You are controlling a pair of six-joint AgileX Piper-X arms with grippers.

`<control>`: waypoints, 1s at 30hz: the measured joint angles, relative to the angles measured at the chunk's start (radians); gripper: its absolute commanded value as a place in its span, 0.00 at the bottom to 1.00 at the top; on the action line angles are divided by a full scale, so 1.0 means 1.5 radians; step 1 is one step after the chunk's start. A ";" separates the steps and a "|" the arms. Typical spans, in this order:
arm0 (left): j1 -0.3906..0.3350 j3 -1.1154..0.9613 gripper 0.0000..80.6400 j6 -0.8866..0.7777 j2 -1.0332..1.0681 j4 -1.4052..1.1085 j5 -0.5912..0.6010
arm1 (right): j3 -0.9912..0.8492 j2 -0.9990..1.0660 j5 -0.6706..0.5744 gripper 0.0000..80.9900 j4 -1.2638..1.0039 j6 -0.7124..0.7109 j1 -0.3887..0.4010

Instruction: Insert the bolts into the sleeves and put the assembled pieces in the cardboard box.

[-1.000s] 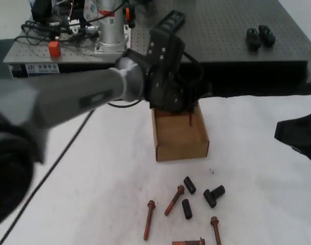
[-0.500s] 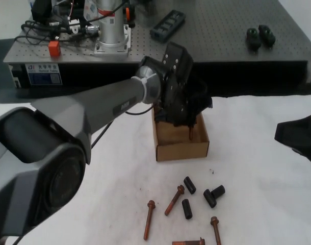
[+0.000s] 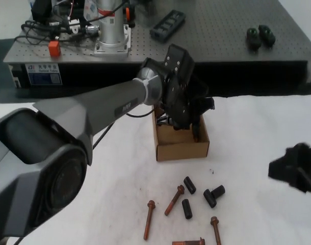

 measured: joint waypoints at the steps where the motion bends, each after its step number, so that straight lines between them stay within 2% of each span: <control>1: 0.002 0.000 0.34 0.000 -0.004 0.005 0.004 | -0.002 0.025 0.002 0.46 0.005 -0.009 0.015; 6: 0.008 0.000 0.34 0.029 -0.037 0.038 -0.012 | -0.018 0.168 0.042 0.46 0.006 -0.028 0.118; 8: 0.014 0.000 0.34 0.069 -0.069 0.061 -0.044 | -0.032 0.229 0.060 0.46 -0.004 -0.031 0.160; 11: 0.023 0.036 0.34 0.146 -0.161 0.075 -0.088 | -0.046 0.282 0.084 0.46 -0.016 -0.031 0.194; 15: 0.038 0.154 0.34 0.180 -0.290 0.051 -0.111 | -0.066 0.353 0.109 0.46 -0.038 -0.033 0.229; 19: 0.051 0.278 0.34 0.185 -0.387 0.018 -0.111 | -0.089 0.457 0.125 0.46 -0.077 -0.033 0.242; 23: 0.068 0.385 0.34 0.185 -0.472 -0.010 -0.113 | -0.092 0.488 0.140 0.43 -0.102 -0.033 0.242; 30: 0.081 0.488 0.34 0.191 -0.574 -0.027 -0.104 | -0.095 0.499 0.164 0.18 -0.114 -0.031 0.242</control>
